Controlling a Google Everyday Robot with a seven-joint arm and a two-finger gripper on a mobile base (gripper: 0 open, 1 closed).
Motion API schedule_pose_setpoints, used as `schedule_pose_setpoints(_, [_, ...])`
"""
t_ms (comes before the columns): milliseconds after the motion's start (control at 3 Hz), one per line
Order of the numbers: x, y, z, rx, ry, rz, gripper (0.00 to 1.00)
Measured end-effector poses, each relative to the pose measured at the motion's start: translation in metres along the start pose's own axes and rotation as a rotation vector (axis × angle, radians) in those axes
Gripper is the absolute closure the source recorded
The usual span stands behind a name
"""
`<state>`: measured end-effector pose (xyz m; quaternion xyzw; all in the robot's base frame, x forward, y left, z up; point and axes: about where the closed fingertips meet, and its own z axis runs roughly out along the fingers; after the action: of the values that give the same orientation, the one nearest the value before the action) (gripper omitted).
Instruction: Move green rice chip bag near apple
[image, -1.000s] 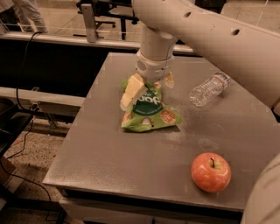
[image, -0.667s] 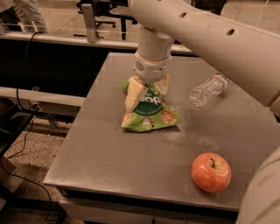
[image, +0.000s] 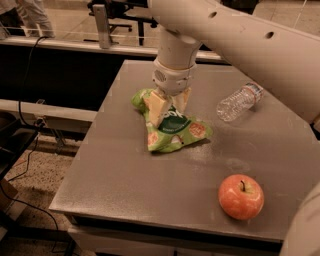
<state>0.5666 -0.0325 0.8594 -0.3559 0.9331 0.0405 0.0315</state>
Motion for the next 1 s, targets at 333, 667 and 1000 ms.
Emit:
schedule_pose_setpoints(333, [0.005,0.012,-0.012,-0.030,-0.018,-0.049,0.96])
schedule_pose_setpoints(667, [0.011,0.024,-0.027,-0.058,-0.037,-0.091,1.00])
schedule_pose_setpoints(1000, [0.022,0.033,-0.038,-0.081,-0.052,-0.117,1.00])
